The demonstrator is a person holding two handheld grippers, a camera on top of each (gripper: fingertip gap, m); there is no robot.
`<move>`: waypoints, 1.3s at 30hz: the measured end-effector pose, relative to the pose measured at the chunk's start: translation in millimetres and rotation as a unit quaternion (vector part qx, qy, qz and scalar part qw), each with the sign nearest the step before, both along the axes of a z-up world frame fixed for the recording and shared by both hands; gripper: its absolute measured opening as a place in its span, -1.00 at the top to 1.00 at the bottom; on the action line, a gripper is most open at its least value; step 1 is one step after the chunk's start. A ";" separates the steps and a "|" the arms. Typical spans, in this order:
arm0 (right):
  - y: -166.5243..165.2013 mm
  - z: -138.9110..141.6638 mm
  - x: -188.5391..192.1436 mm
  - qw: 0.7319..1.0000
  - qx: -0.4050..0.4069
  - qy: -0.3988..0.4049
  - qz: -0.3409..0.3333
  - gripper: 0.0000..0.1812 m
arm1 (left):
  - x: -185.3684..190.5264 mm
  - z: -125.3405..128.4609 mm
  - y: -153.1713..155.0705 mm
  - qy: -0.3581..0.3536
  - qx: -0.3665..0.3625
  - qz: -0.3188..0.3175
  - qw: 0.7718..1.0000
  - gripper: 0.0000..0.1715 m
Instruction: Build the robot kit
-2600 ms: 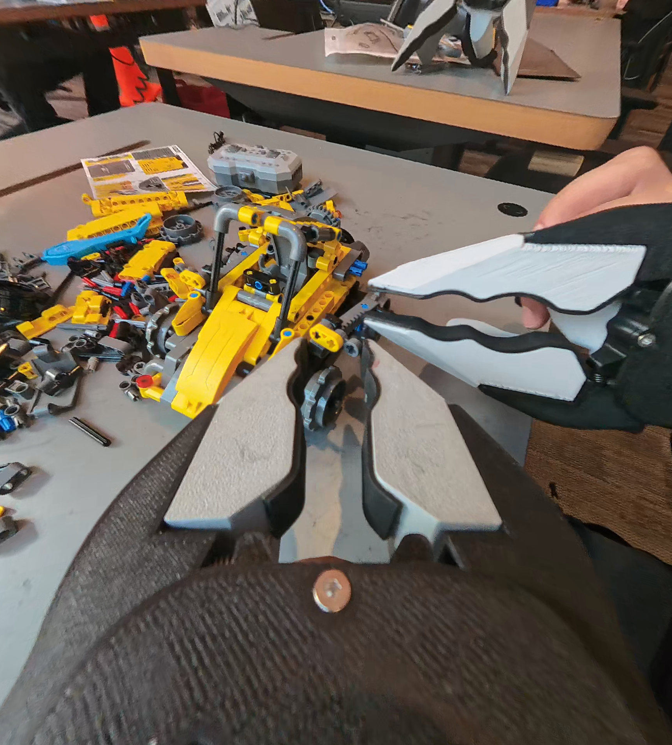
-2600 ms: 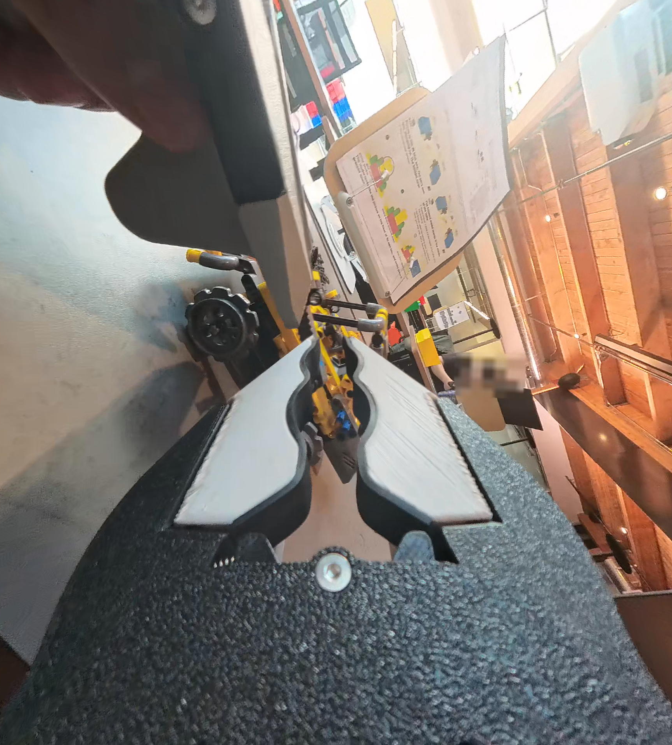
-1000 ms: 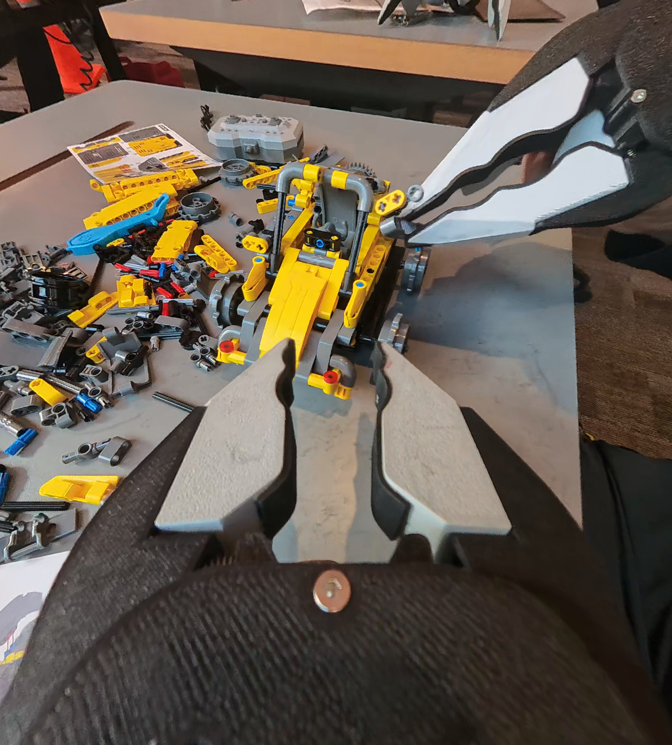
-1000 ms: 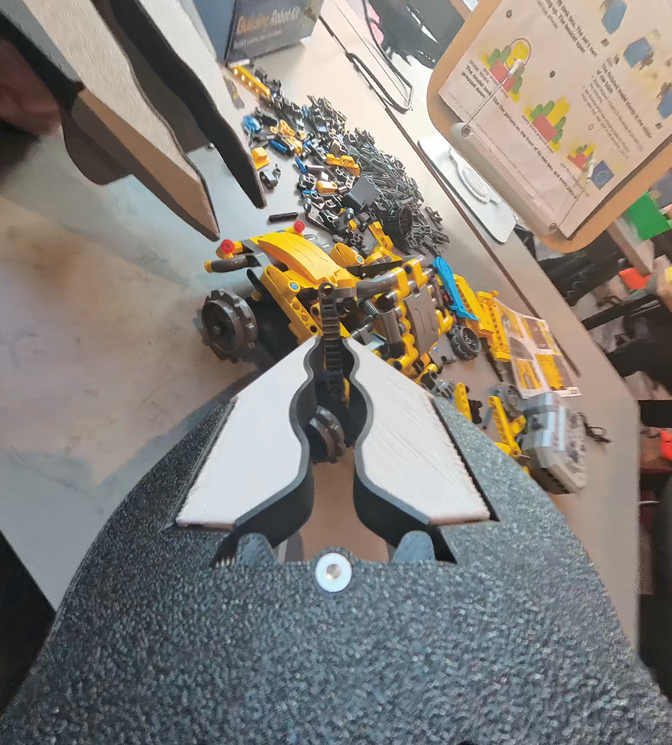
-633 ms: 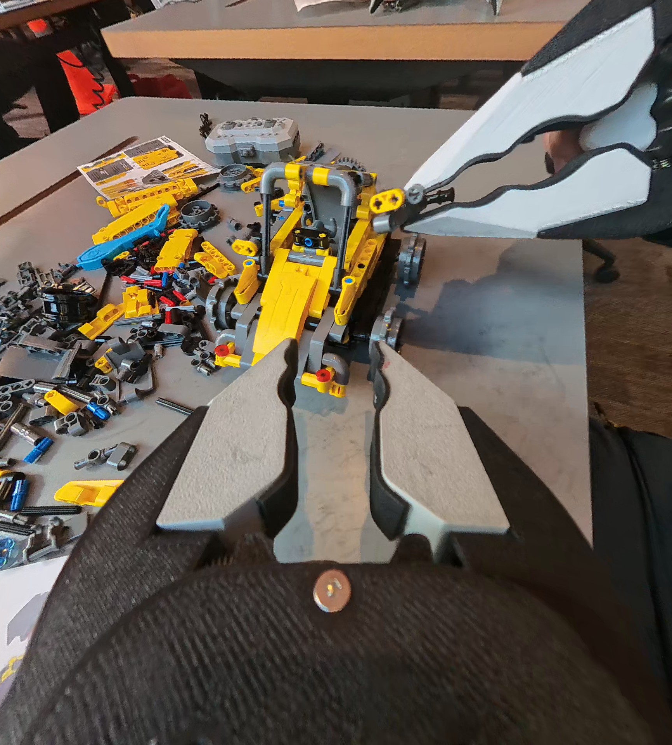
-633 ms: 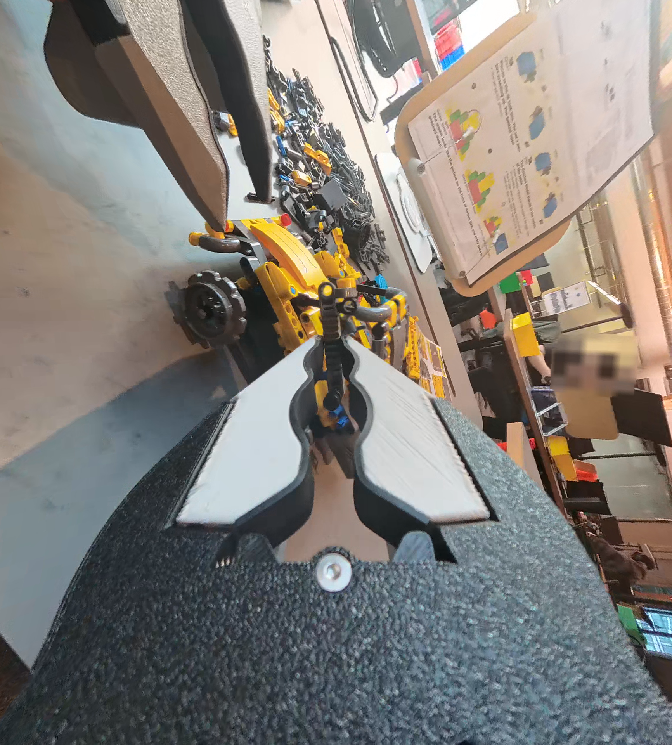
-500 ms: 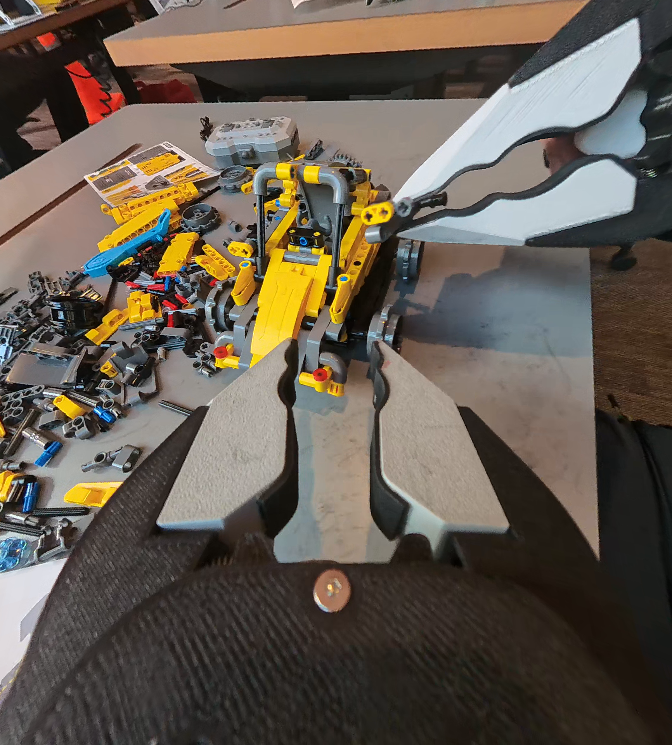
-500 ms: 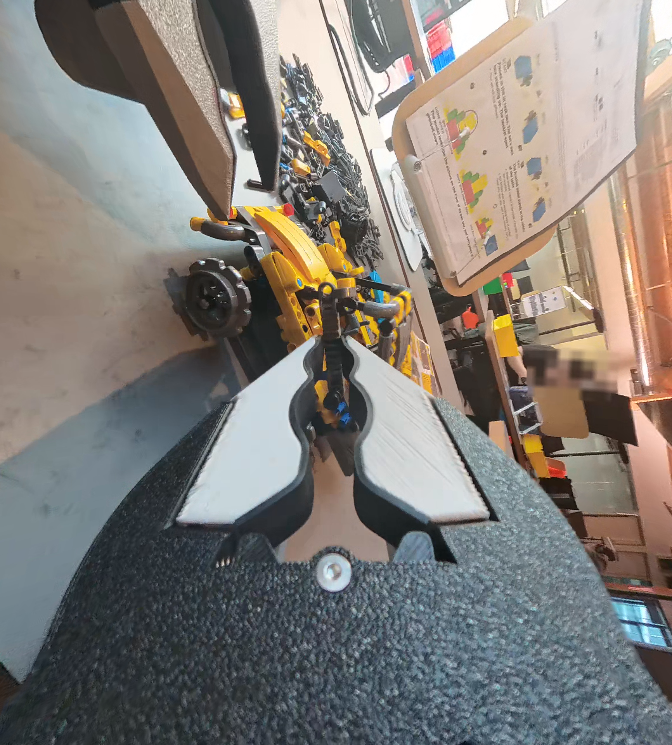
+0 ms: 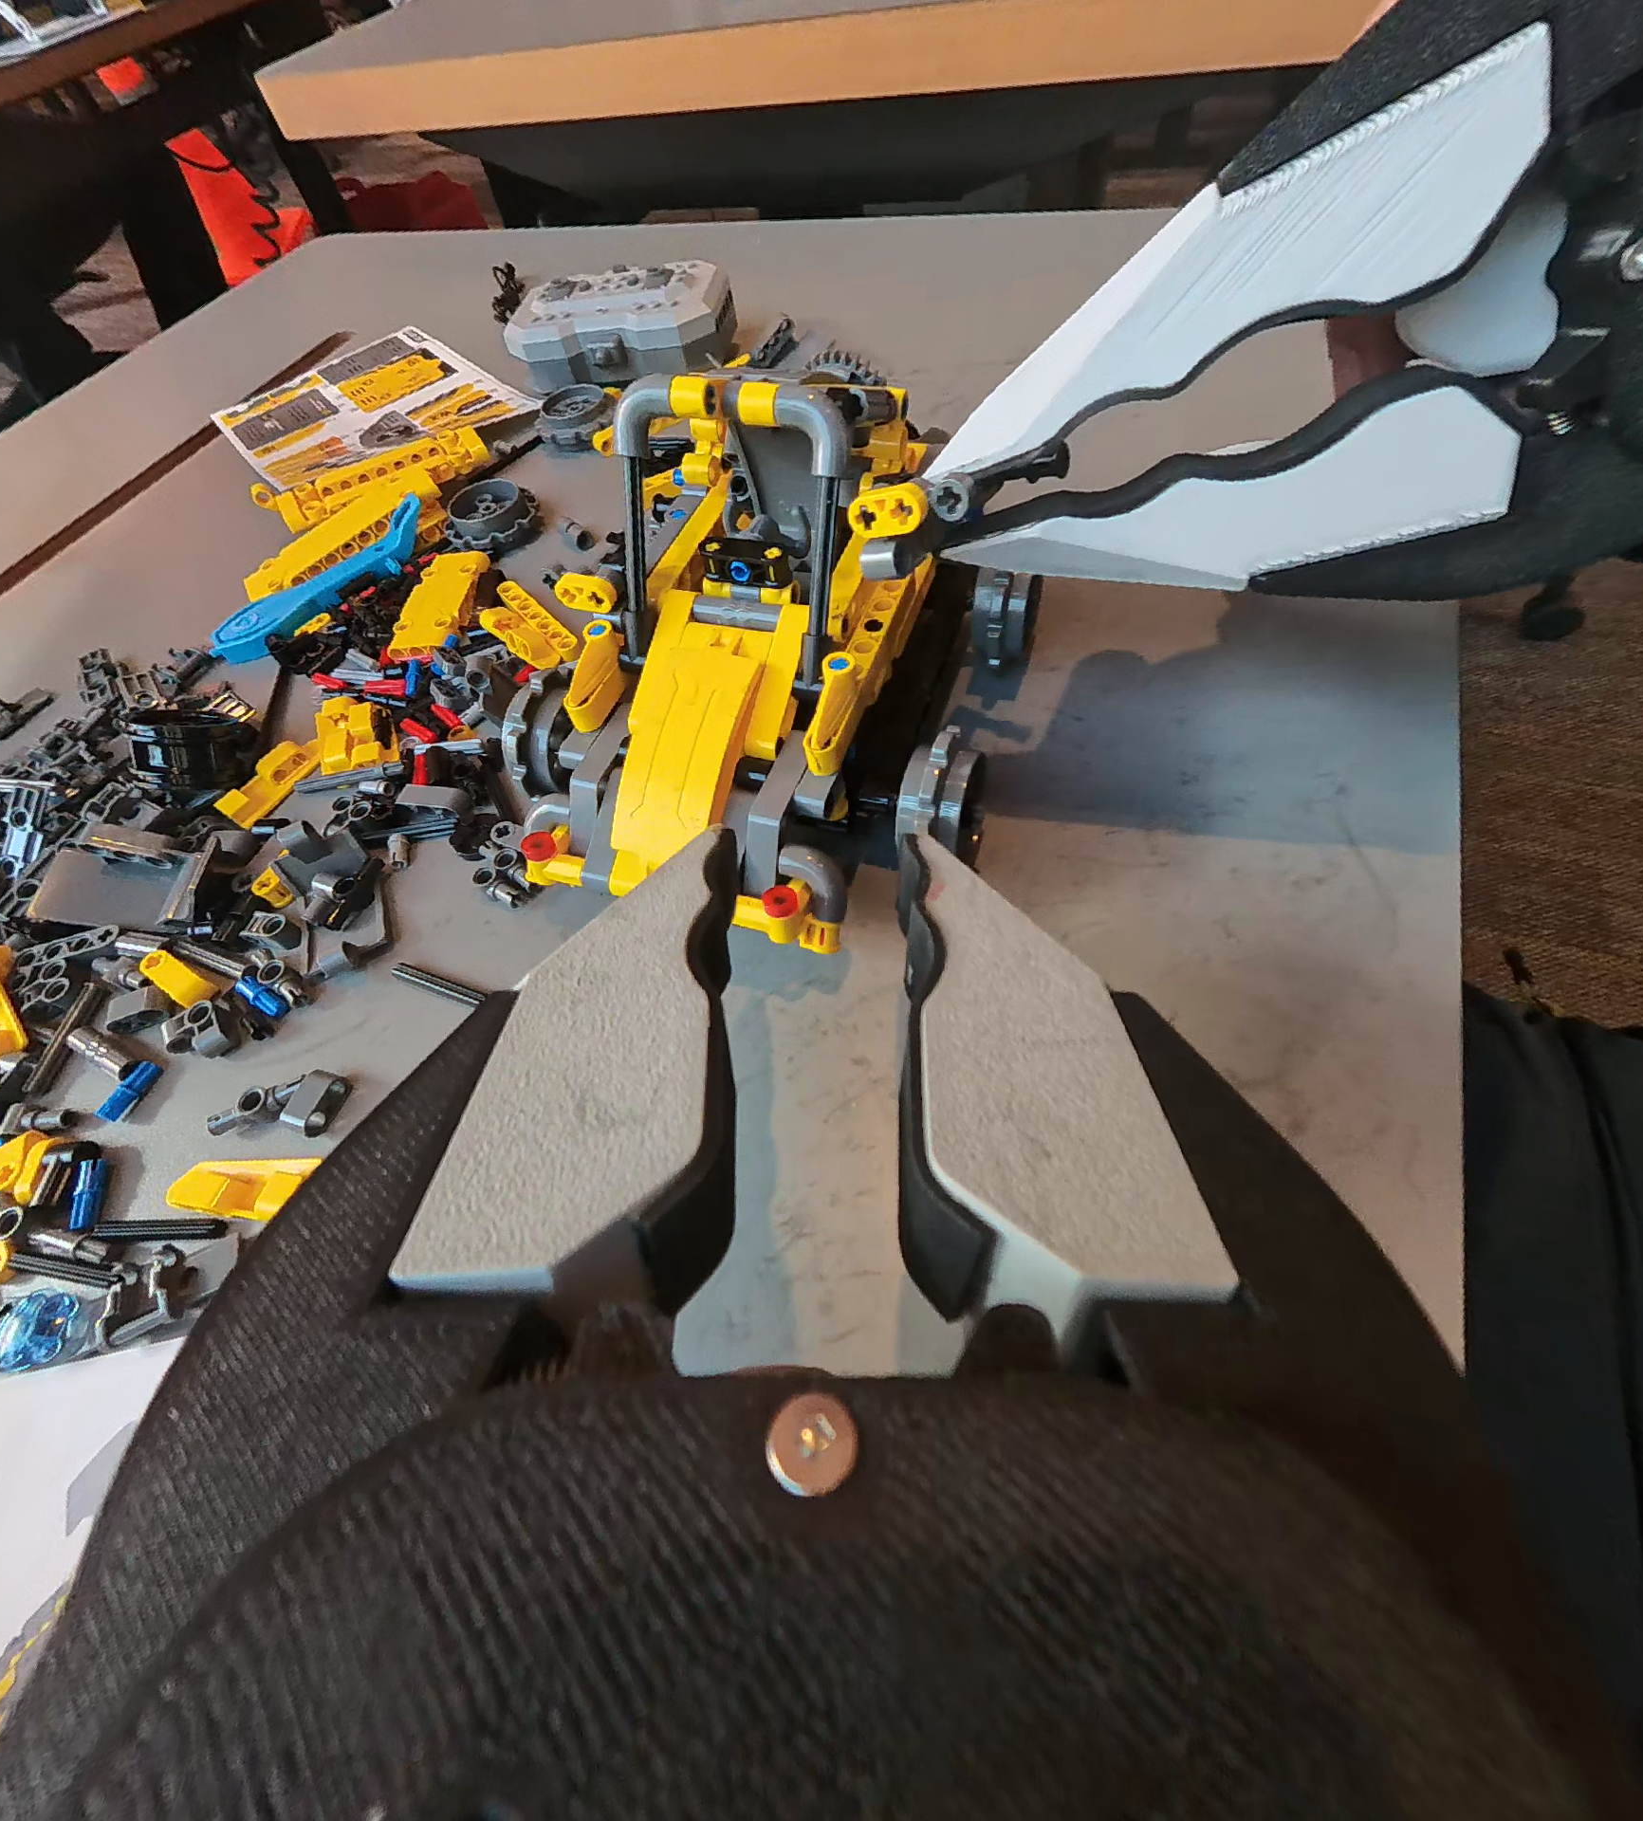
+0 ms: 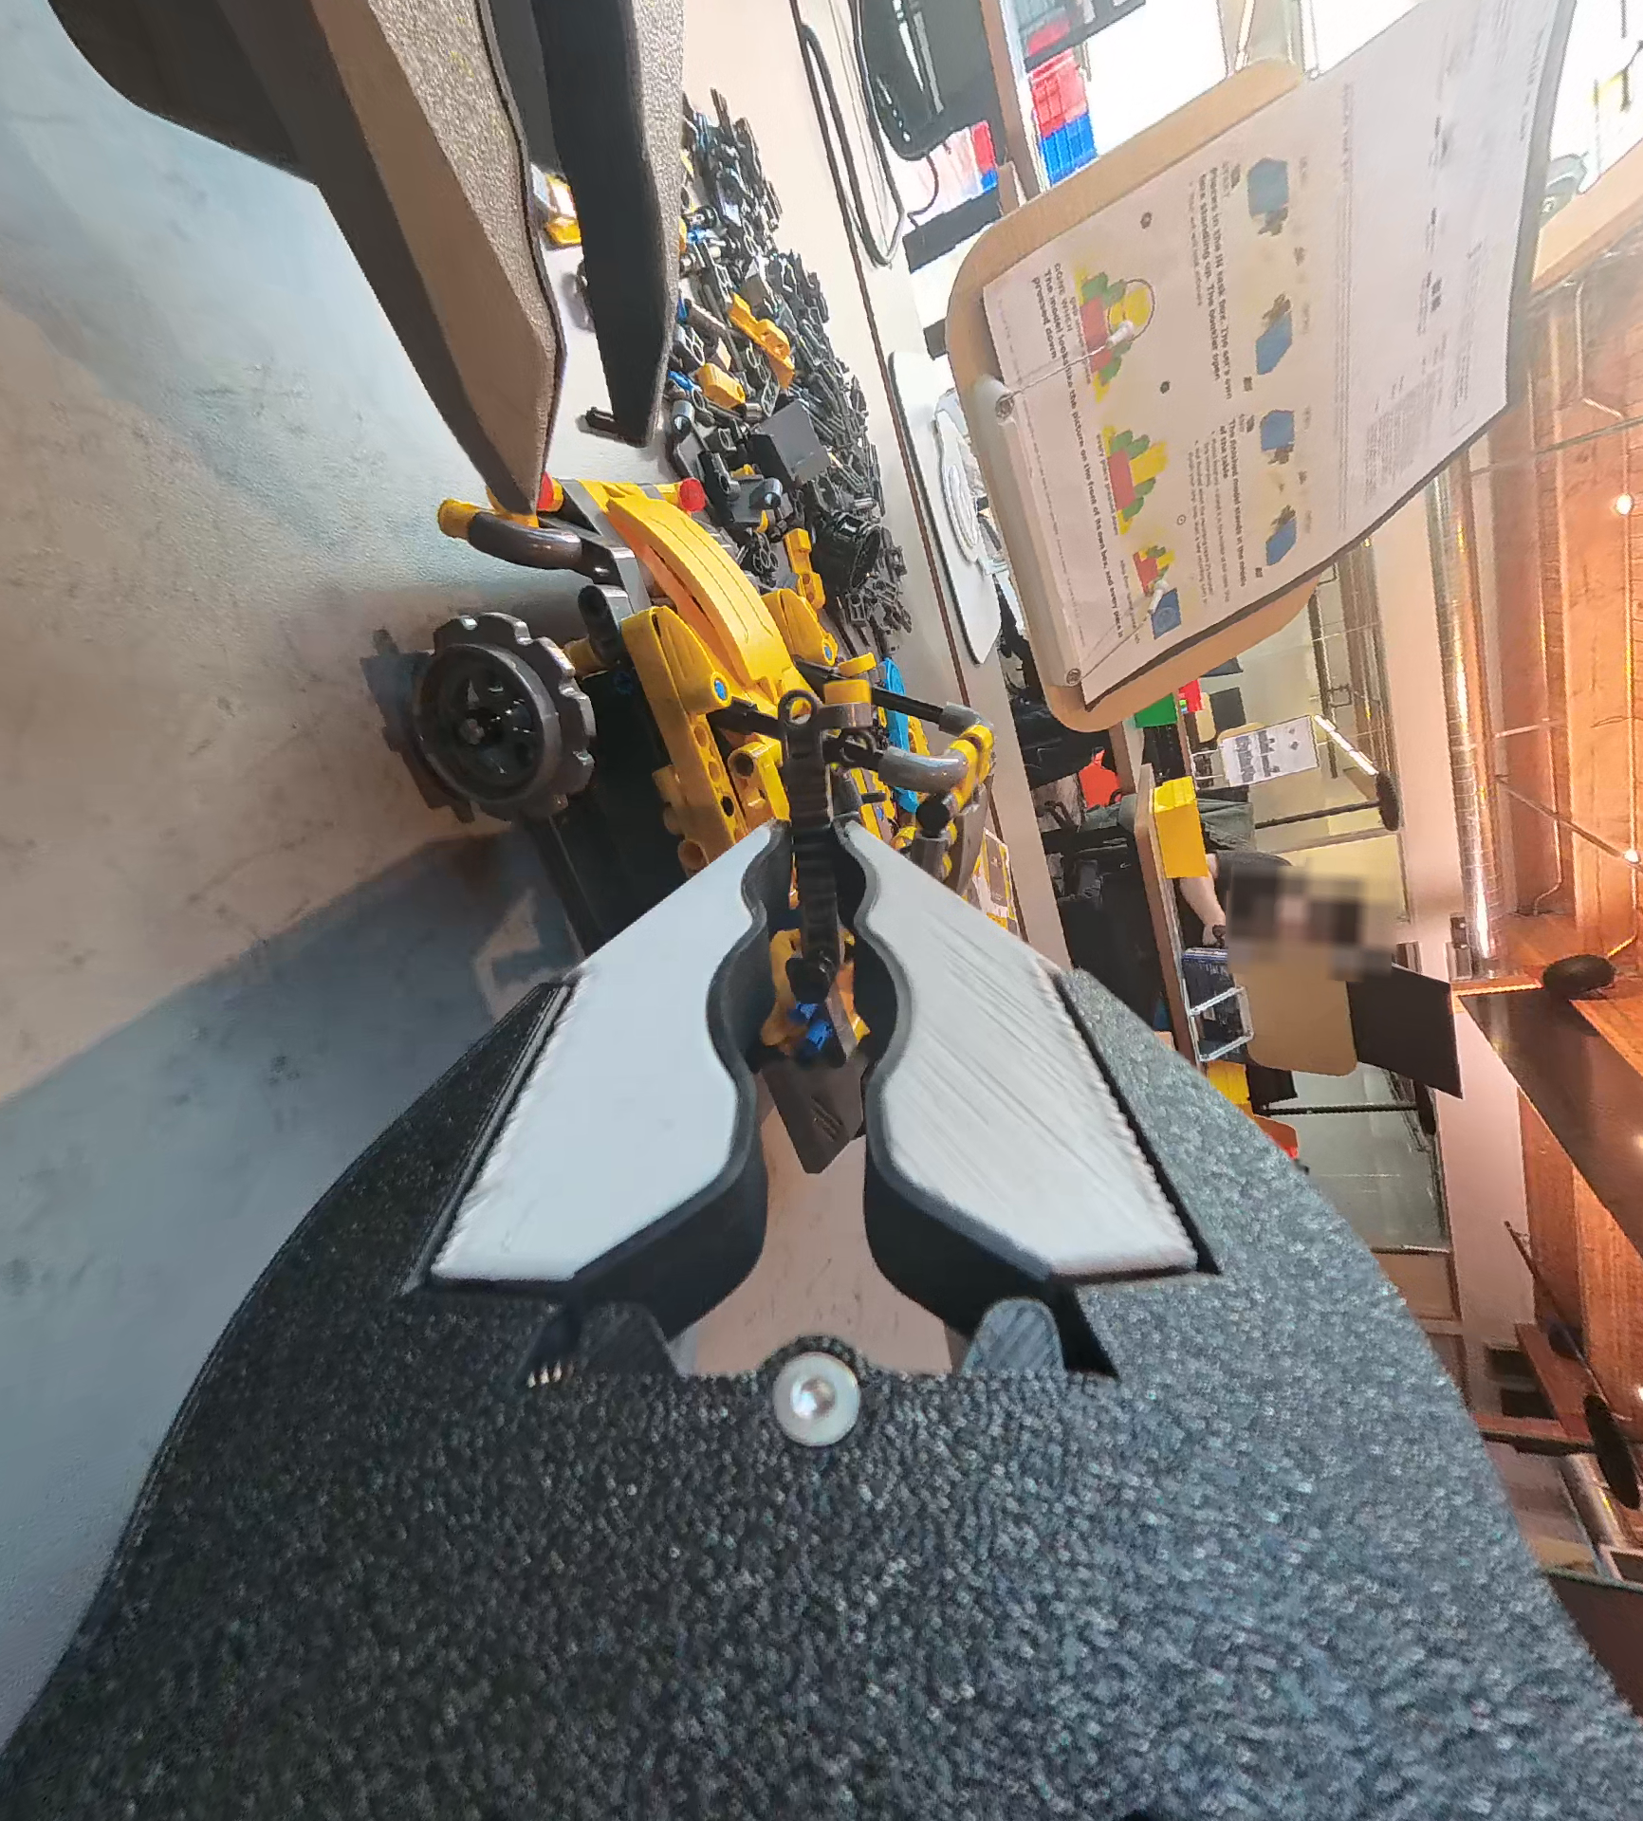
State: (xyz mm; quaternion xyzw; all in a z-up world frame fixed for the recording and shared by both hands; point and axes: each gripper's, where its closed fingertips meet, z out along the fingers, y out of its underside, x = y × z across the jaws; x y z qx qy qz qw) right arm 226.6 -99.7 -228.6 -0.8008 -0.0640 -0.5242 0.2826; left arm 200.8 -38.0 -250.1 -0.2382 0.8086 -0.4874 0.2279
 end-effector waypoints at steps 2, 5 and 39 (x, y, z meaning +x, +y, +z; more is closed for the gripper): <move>0.2 -0.4 0.1 1.000 -0.004 -0.007 -0.001 0.94 | -0.2 -0.7 -0.5 -0.002 0.005 0.000 1.000 0.66; 0.2 -1.6 0.3 1.000 -0.011 -0.022 -0.002 0.94 | -0.4 -1.0 -0.7 -0.004 0.008 0.000 1.000 0.68; -3.8 16.9 -2.0 0.989 0.058 -0.115 0.076 0.94 | -5.0 -1.3 -9.4 0.008 -0.001 -0.038 0.999 0.69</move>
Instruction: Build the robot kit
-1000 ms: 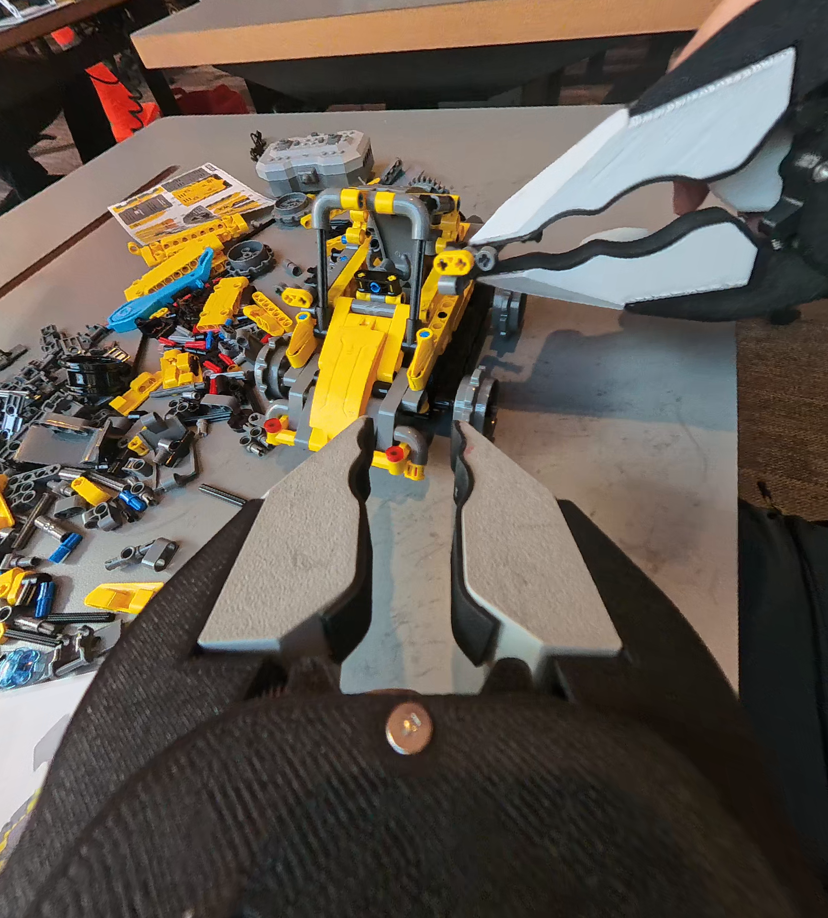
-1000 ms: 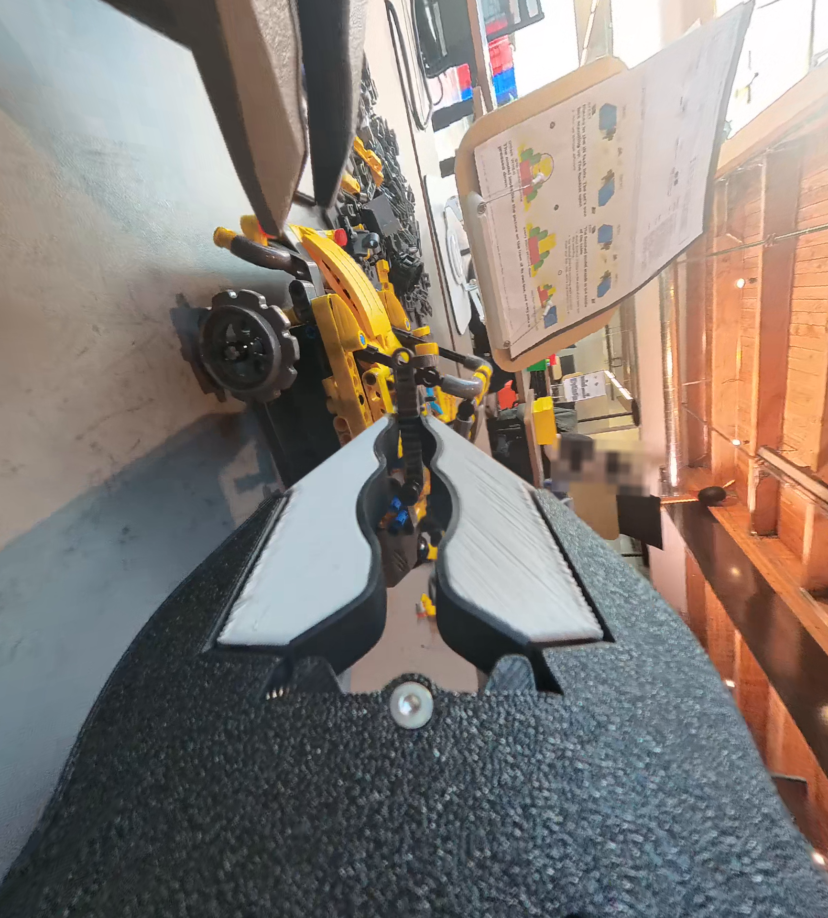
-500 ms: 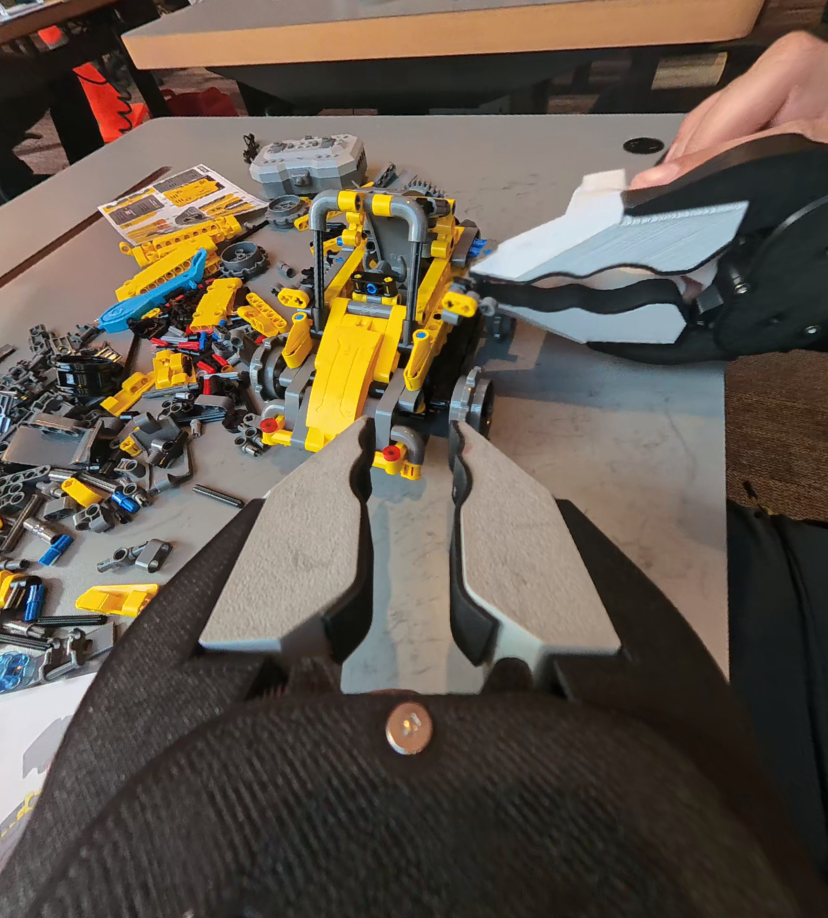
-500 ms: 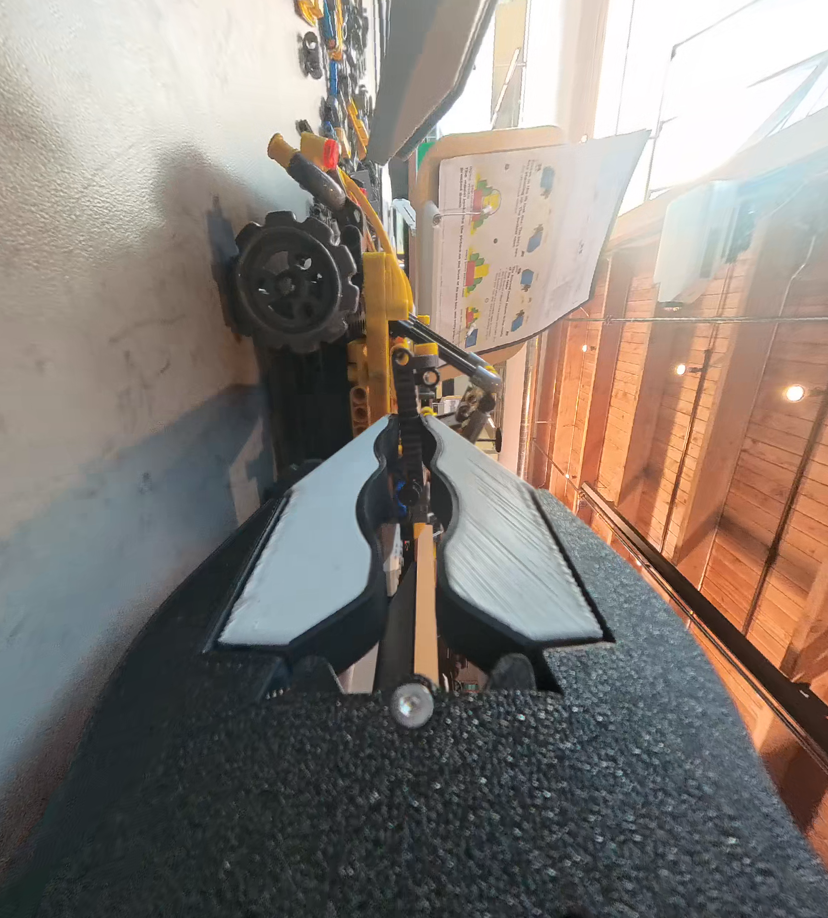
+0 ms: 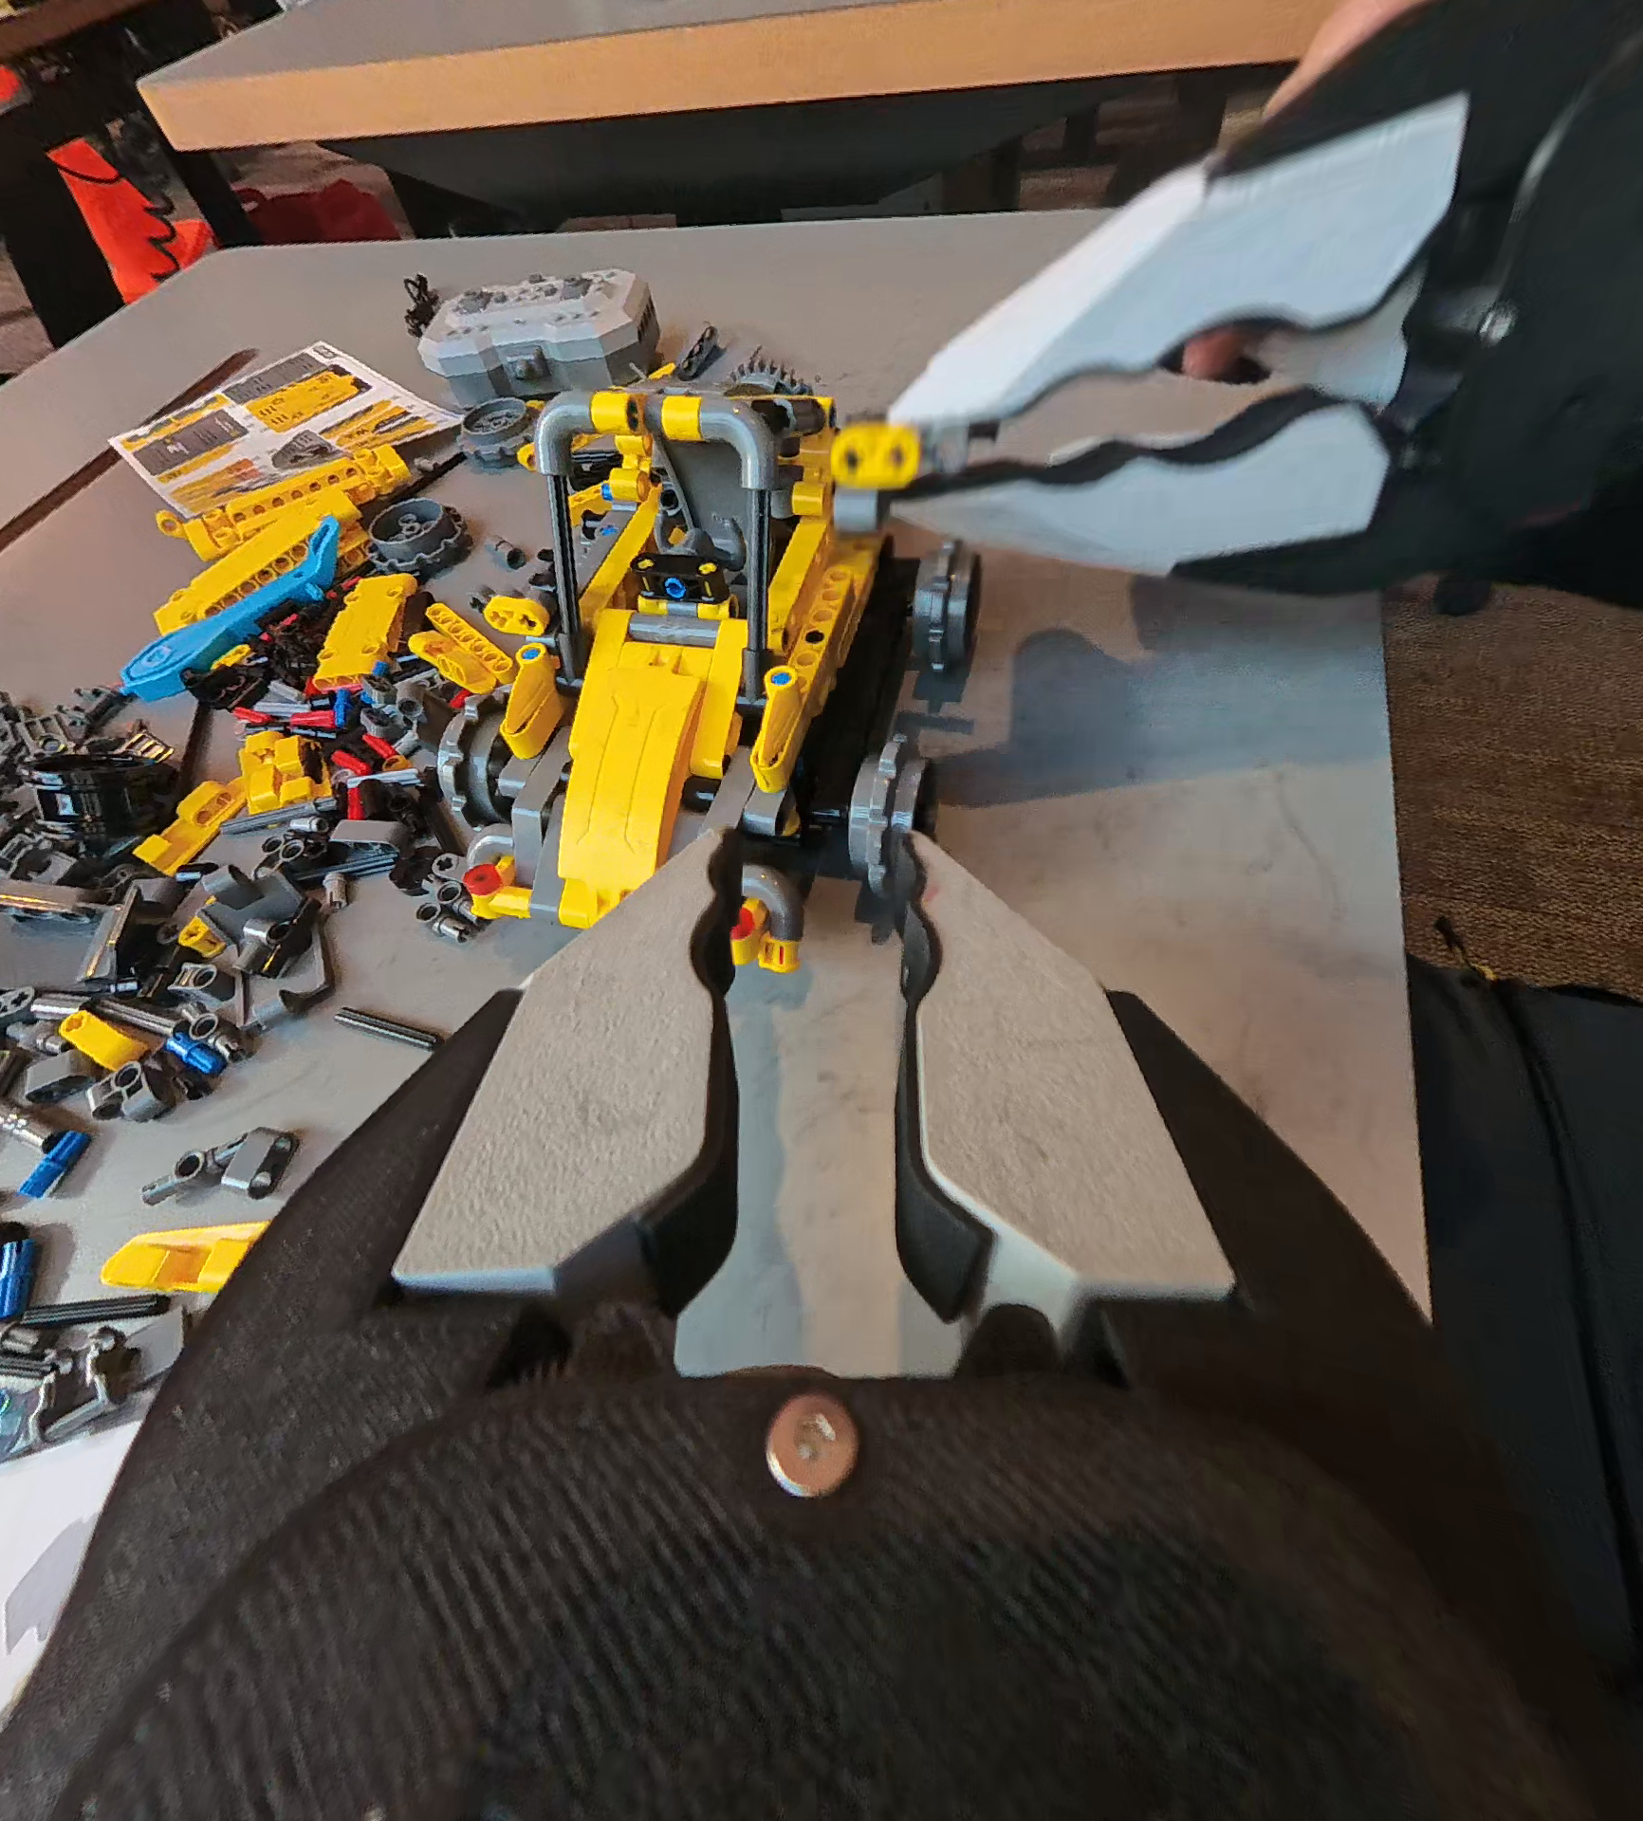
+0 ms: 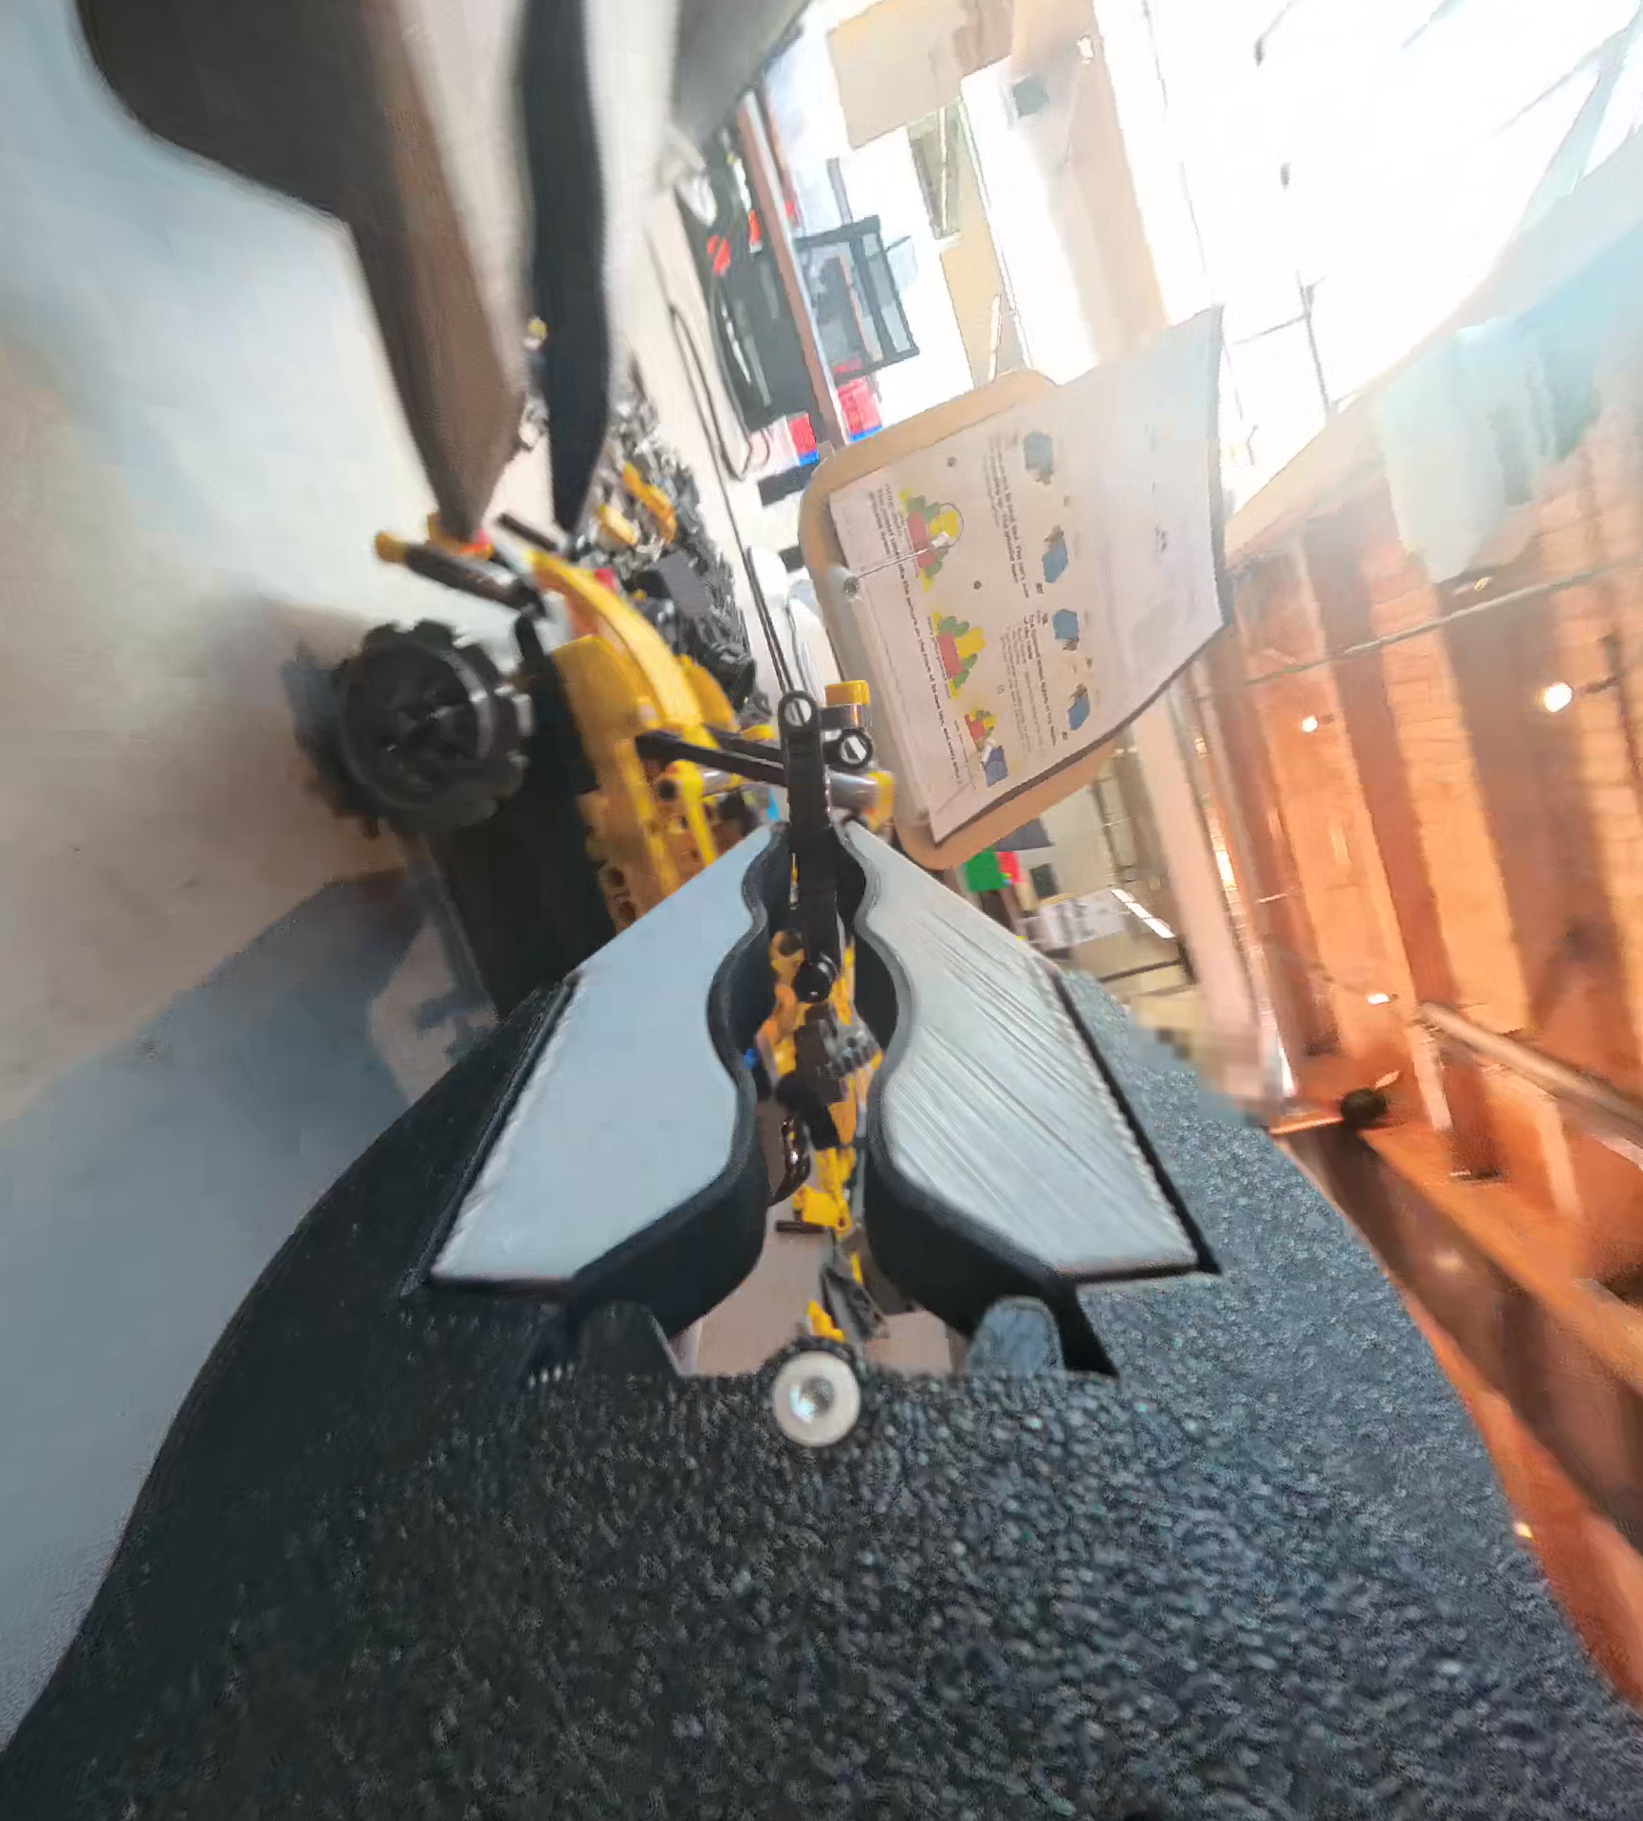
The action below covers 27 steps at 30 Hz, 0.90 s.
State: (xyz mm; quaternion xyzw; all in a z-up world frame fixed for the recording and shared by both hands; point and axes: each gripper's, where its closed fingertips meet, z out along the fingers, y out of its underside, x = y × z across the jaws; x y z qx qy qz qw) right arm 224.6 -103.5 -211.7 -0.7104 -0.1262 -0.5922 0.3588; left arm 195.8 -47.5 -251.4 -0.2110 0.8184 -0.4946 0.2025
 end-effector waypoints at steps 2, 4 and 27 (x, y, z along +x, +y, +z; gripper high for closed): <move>-2.6 13.2 -2.7 0.996 0.049 0.066 0.038 0.94 | 1.3 -1.1 -0.1 0.002 0.003 0.004 1.000 0.68; -8.3 28.0 -4.4 0.982 0.112 0.133 0.072 0.94 | 1.8 -1.3 0.1 -0.002 0.006 0.006 1.000 0.69; -6.4 19.8 -15.8 0.943 0.167 0.259 0.126 0.94 | -6.6 6.7 -3.5 -0.003 -0.025 -0.023 0.999 0.66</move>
